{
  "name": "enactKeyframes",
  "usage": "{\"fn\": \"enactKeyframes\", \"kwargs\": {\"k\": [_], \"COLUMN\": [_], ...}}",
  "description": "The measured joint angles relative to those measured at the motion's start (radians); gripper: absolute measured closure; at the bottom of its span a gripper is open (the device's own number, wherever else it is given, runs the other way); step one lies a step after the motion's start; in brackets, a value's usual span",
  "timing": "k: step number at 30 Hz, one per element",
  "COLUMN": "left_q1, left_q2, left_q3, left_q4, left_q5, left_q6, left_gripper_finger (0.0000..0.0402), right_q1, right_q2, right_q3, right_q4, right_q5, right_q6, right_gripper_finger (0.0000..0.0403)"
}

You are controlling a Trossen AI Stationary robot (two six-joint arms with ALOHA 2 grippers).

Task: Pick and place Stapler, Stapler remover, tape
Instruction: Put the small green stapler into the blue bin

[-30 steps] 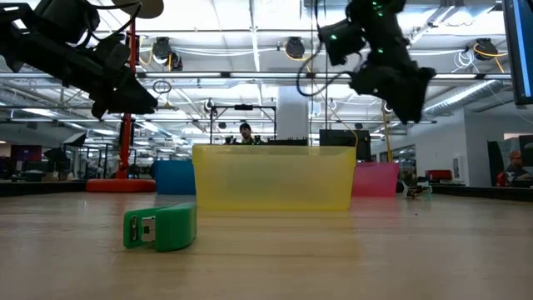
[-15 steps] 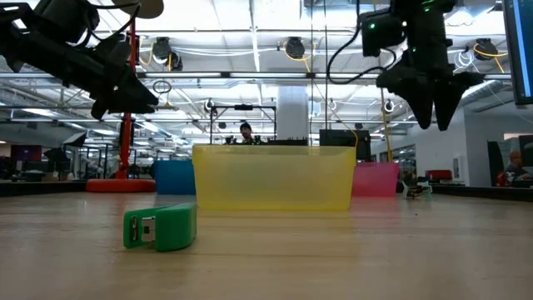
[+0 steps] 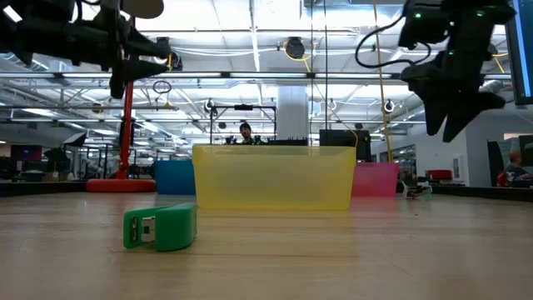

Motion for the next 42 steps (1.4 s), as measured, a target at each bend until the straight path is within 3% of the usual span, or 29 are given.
{"fn": "enactKeyframes", "kwargs": {"k": [8, 17, 30, 42], "left_q1": [-0.150, -0.355, -0.621, -0.782], "left_q2": [0.043, 0.260, 0.679, 0.948], "left_q3": [0.102, 0.302, 0.738, 0.866], "left_q4": [-0.021, -0.150, -0.627, -0.688], "left_q5": [-0.145, -0.269, -0.275, -0.271], "left_q6": [0.035, 0.045, -0.189, -0.454], "left_gripper_finger": [0.0245, 0.0245, 0.0245, 0.0245], "right_q1": [0.000, 0.000, 0.000, 0.000], "right_q2": [-0.212, -0.342, -0.388, -0.464], "right_q3": [-0.174, -0.288, -0.295, -0.371], "right_q4": [0.266, 0.494, 0.618, 0.766], "right_q5": [-0.074, -0.138, -0.150, -0.119], "right_q6": [-0.017, -0.089, -0.331, -0.439], "right_gripper_finger": [0.0234, 0.0234, 0.0234, 0.0234]}}
